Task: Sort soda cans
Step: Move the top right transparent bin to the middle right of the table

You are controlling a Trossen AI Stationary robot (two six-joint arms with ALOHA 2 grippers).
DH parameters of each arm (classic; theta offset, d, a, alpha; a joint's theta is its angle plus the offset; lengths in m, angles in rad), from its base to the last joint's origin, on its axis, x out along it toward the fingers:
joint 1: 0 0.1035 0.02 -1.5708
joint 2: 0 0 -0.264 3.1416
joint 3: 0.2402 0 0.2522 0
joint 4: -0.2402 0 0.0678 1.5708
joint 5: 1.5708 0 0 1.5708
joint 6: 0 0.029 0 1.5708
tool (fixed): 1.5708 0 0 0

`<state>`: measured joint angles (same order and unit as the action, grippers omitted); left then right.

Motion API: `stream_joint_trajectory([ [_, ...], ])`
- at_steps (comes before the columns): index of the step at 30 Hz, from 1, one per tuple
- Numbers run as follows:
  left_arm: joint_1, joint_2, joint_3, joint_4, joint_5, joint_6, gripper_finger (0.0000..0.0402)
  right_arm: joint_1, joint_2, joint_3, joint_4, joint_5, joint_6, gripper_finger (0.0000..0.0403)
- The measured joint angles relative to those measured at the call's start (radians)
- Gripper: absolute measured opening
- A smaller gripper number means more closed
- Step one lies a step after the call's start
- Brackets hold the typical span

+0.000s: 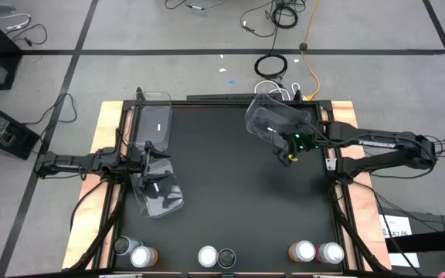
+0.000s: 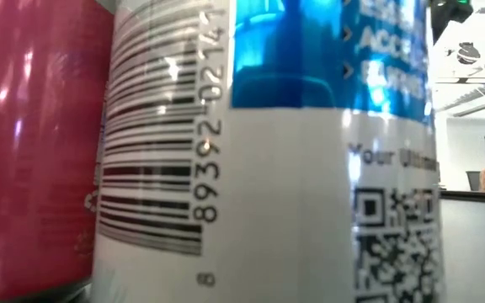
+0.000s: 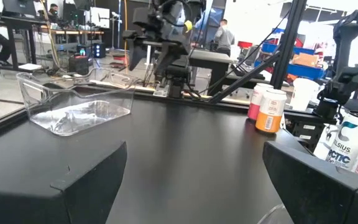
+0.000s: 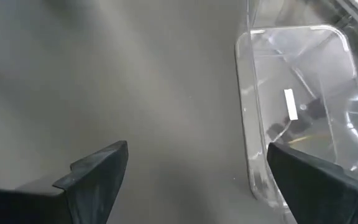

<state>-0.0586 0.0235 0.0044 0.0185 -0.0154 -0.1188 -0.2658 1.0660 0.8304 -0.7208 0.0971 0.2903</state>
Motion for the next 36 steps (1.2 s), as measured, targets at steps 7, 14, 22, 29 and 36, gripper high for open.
stream_joint_trajectory([
  [7,0.0,0.0,0.0,0.0,0.0,0.0,0.0383,-0.054,0.172,0.142,-0.054,0.001,-0.049,0.0377],
  [14,0.0,0.0,0.0,0.0,0.0,0.0,0.0383,-0.115,0.333,0.259,-0.119,0.0,-0.073,0.0377],
  [22,0.0,0.0,0.0,0.0,0.0,0.0,0.0383,-0.285,0.359,0.275,-0.127,-0.102,-0.147,0.0377],
  [29,0.0,0.0,0.0,0.0,0.0,0.0,0.0383,-0.433,0.359,0.275,-0.154,-0.17,-0.216,0.0377],
  [36,0.0,0.0,0.0,0.0,0.0,0.0,0.0383,-0.447,0.363,0.274,-0.214,-0.182,-0.377,0.0377],
])
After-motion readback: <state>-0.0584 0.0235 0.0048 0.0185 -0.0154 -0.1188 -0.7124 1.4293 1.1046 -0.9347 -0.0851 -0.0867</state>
